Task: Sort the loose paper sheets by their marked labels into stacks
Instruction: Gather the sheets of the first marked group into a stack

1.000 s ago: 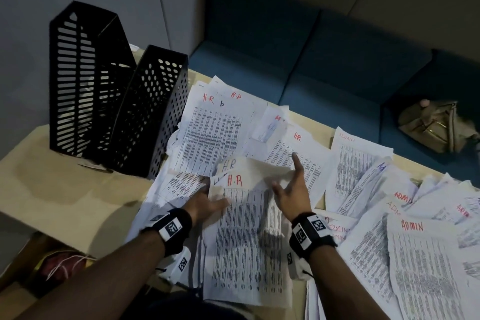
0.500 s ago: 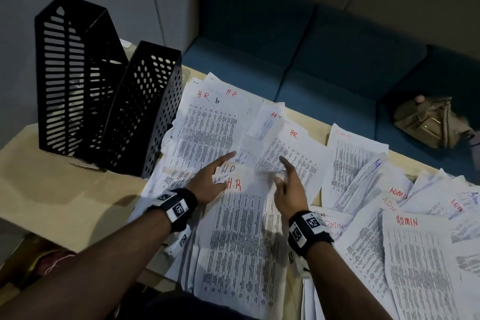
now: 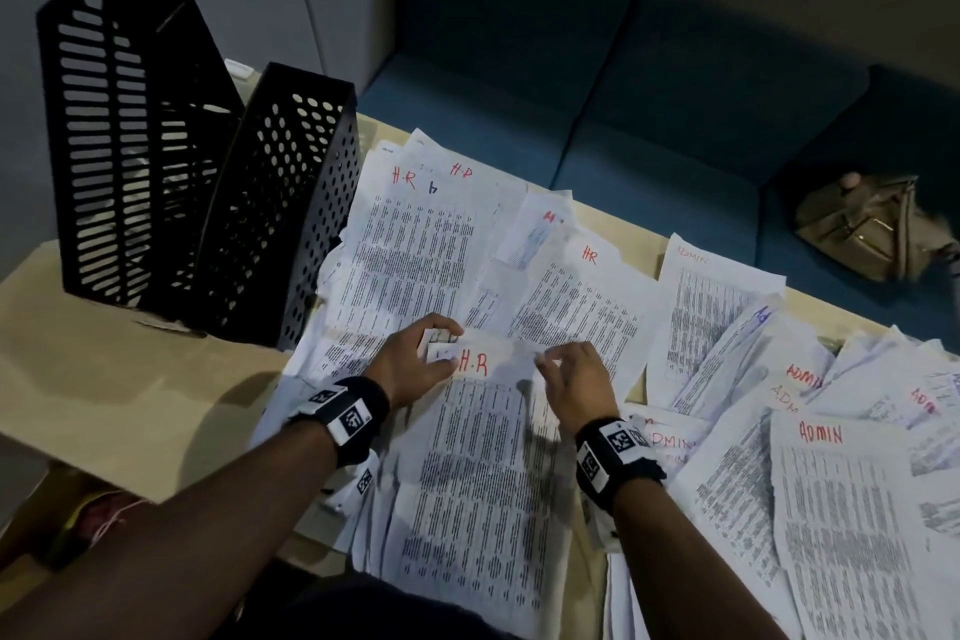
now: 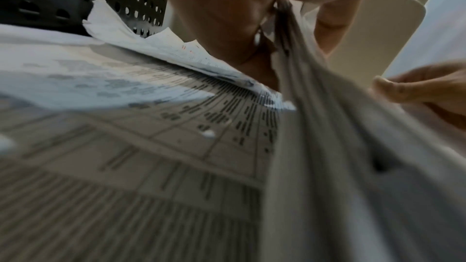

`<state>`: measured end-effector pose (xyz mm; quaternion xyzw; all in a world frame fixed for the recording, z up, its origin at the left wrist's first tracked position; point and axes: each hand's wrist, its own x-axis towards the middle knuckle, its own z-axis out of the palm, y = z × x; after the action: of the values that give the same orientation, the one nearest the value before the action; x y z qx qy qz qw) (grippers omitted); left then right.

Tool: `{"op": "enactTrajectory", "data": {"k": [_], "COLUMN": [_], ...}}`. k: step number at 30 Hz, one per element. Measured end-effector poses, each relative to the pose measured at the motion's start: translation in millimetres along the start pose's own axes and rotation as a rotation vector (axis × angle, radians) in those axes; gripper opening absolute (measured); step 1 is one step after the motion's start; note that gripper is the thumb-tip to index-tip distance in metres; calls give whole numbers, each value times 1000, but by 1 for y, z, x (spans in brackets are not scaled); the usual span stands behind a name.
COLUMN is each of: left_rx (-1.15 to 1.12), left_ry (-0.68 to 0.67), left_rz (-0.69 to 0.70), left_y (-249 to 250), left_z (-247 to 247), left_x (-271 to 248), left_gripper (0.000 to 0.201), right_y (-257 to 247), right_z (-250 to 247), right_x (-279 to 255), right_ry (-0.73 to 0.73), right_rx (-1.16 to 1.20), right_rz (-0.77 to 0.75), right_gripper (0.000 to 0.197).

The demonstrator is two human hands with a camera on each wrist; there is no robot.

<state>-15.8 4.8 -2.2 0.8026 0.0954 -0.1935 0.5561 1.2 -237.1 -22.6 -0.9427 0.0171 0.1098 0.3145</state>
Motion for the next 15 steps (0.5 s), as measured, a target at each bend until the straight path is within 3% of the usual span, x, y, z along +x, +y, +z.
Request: {"op": "enactTrajectory", "data": {"k": [3,5,8,10,12,15], "left_rx": [-116,-198,-105,-36,-123,-245], "left_ry": [36,51,32,21,37,99], "left_rz": [40,-14,-139,-173,-214,-255], "left_y": [-2,-7,-13,-13,-13,-20], "left_z": [15,28,37,34,25,-3], "left_x": [-8,-16,-22,-25,-26,-22], "left_gripper": [61,76,44,29,28,29], "right_y": [1,-2,-5,3,14,19], "right_z": [8,13,16,11,0,-13], "right_x": [3,3,-1,0,3,8], "right_ry": [84,113,123,244,305,186], "right_rx": [166,245,264,133,-75,-76], "right_rz": [153,189,177,215,407,658], "right_gripper": [27,28,33,41,36,57]}}
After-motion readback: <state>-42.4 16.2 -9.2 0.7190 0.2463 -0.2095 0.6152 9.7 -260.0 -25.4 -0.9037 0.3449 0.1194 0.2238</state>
